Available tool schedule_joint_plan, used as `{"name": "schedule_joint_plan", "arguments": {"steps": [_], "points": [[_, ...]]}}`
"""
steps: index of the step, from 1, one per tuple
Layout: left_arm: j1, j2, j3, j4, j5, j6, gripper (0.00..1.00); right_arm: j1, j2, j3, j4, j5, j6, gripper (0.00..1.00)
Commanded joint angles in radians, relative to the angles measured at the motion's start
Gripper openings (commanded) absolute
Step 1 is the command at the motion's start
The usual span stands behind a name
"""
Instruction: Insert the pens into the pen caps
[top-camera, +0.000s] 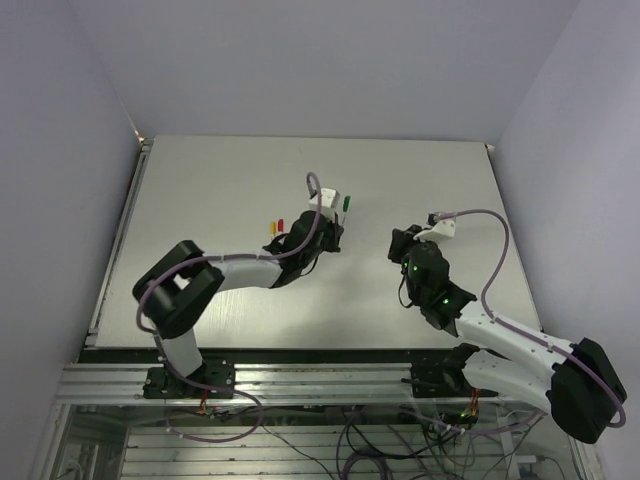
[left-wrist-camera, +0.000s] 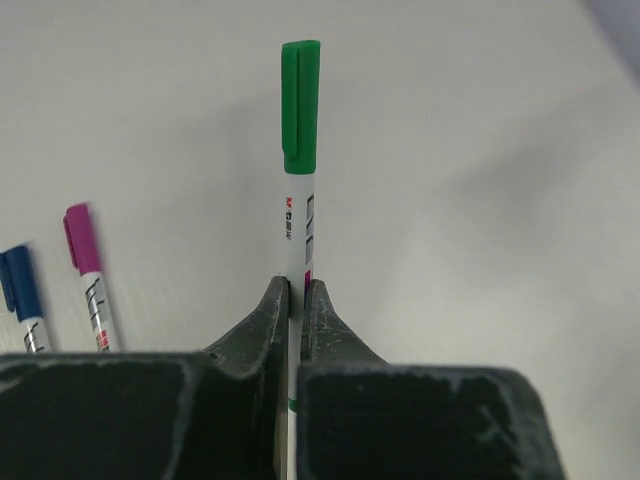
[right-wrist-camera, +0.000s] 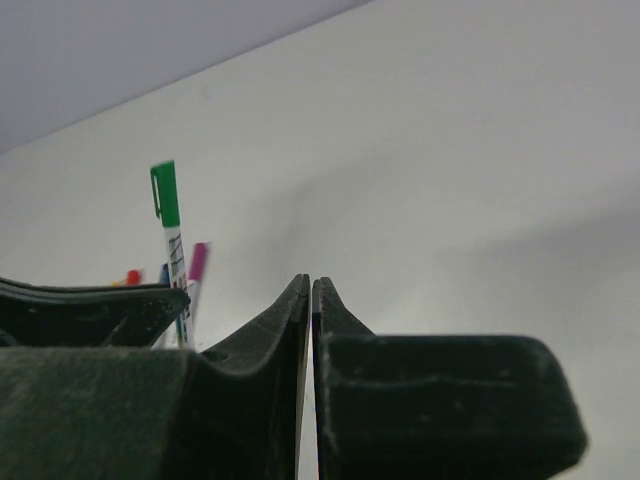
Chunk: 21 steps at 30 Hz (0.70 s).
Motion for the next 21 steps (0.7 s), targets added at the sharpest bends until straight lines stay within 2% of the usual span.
{"name": "schedule_joint_plan", "arguments": {"steps": [1, 12, 21], "points": [[0.01, 0.092, 0.101, -0.177, -0.098, 0.006, 0.07, 0.0, -0.046, 0.013, -0.158, 0.178, 0.039, 0.05], [0.05, 0.212, 0.171, -0.207, -0.122, -0.034, 0.09, -0.002, -0.035, 0.009, -0.238, 0.228, 0.066, 0.07], [0.08, 0.261, 0.191, -0.211, -0.114, -0.047, 0.09, -0.026, -0.021, 0.019, -0.254, 0.182, 0.056, 0.24]]}}
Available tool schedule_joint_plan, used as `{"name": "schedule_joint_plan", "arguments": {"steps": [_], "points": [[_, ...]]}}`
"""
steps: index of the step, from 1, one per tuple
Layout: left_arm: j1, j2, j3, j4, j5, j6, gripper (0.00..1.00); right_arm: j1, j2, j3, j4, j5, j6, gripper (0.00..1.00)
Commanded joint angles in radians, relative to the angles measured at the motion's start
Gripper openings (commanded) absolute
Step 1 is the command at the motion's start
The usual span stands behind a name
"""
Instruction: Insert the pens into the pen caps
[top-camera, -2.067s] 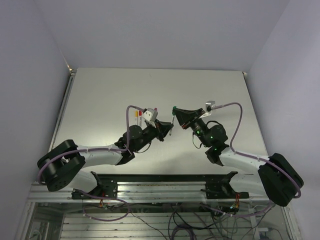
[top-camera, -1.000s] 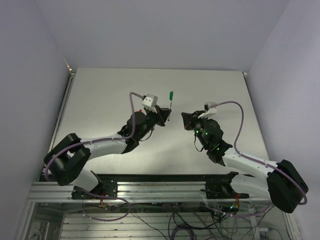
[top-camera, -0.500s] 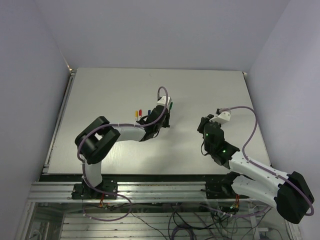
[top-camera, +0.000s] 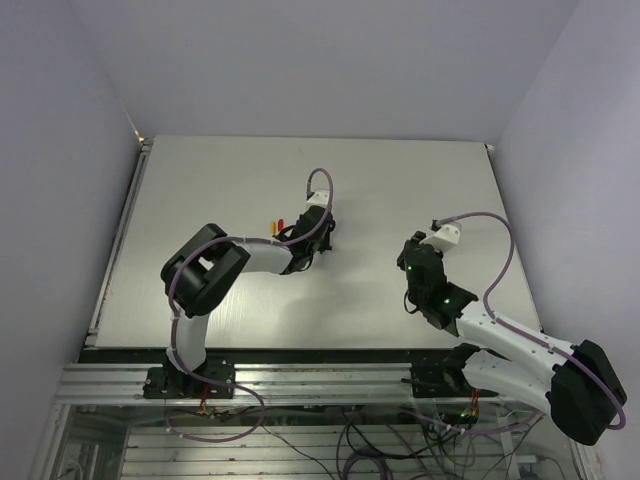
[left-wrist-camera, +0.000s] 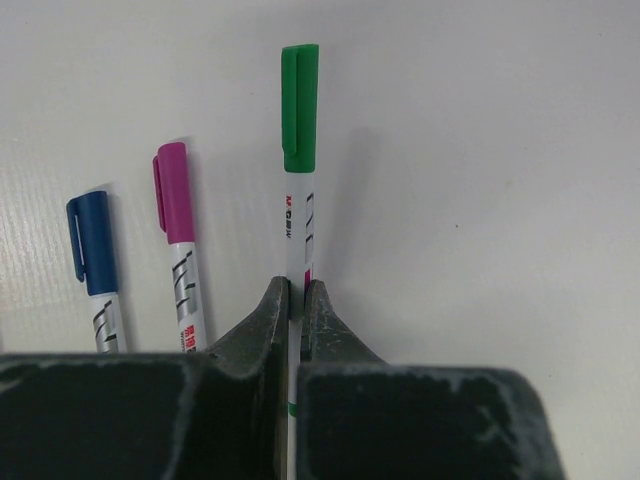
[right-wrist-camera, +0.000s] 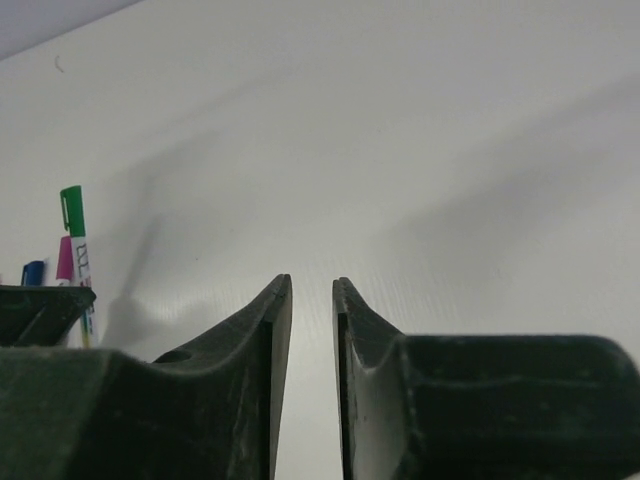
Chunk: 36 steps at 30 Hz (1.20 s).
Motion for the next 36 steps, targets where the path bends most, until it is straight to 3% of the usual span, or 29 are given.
{"name": "schedule_joint_plan", "arguments": {"steps": [1, 9, 14, 24, 29, 36], "points": [[0.011, 0.02, 0.031, 0.001, -0.013, -0.015, 0.09, -0.016, 0.003, 0.019, -0.014, -0.009, 0.007, 0.26], [0.021, 0.032, 0.019, 0.0, -0.02, -0.031, 0.12, -0.033, -0.001, 0.014, -0.023, -0.039, 0.023, 0.32], [0.022, 0.046, 0.021, -0.014, -0.023, -0.049, 0.23, -0.036, 0.004, 0.021, -0.04, -0.036, 0.03, 0.36], [0.023, 0.033, 0.021, -0.029, -0.038, -0.065, 0.3, -0.039, -0.001, 0.023, -0.04, -0.046, 0.016, 0.55], [0.023, -0.009, 0.018, -0.027, -0.037, -0.063, 0.4, -0.04, -0.01, 0.028, -0.049, -0.035, 0.011, 0.59], [0.022, -0.133, -0.001, -0.019, -0.025, -0.033, 0.41, -0.046, -0.041, 0.045, -0.046, -0.044, -0.047, 0.69]]}}
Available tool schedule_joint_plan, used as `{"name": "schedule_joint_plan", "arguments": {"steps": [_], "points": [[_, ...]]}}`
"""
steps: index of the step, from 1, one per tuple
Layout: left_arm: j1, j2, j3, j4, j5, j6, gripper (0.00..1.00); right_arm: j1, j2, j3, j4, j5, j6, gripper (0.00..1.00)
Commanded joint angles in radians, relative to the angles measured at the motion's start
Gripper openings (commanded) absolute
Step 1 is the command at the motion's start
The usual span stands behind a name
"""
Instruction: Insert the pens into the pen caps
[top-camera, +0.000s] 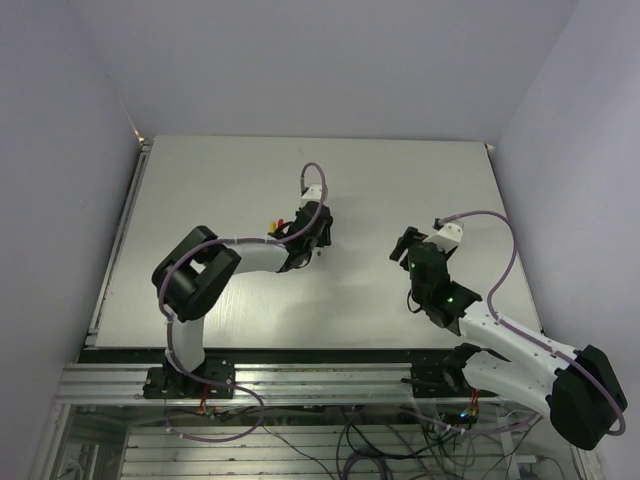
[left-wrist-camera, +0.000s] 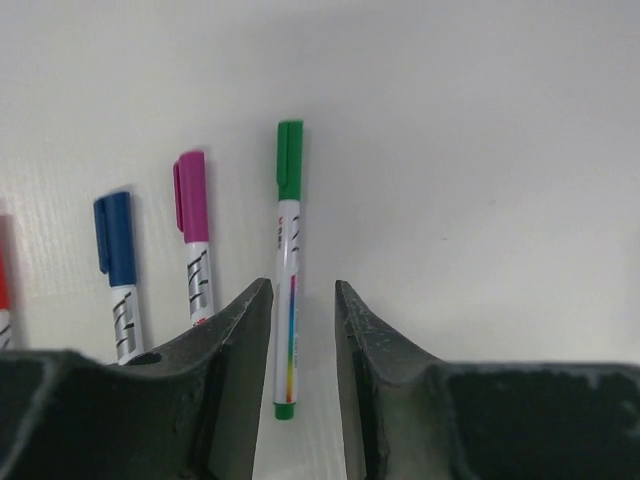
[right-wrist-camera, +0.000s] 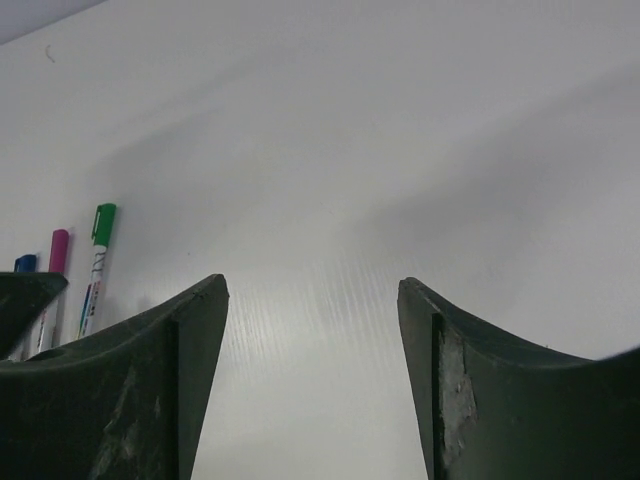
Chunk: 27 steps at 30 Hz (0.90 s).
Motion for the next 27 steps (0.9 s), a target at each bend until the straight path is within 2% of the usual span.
{"name": "schedule_joint_plan", "arguments": {"steps": [1, 4, 6, 7, 14, 23, 27], "points": [[0.005, -0.128, -0.006, 0.015, -0.009, 0.029, 0.41, -0.008, -0.031, 0.046, 0.003, -0.013, -0.074, 0.7], [0.004, -0.184, -0.025, 0.01, -0.004, 0.042, 0.42, -0.007, -0.034, 0.077, -0.039, -0.019, -0.095, 0.78], [0.004, -0.218, -0.051, 0.011, -0.007, 0.042, 0.42, -0.008, -0.025, 0.103, -0.079, -0.01, -0.093, 0.91], [0.004, -0.237, -0.065, 0.014, -0.013, 0.039, 0.42, -0.008, -0.017, 0.12, -0.1, 0.009, -0.084, 0.93], [0.003, -0.351, -0.138, -0.014, -0.059, 0.041, 0.41, -0.008, 0.064, 0.252, -0.31, 0.112, 0.0, 0.95], [0.004, -0.471, -0.215, -0.066, -0.131, 0.043, 0.42, -0.009, 0.007, 0.21, -0.272, 0.134, -0.013, 0.91], [0.005, -0.494, -0.234, -0.078, -0.144, 0.039, 0.42, -0.008, -0.023, 0.2, -0.276, 0.134, -0.007, 0.93]]}}
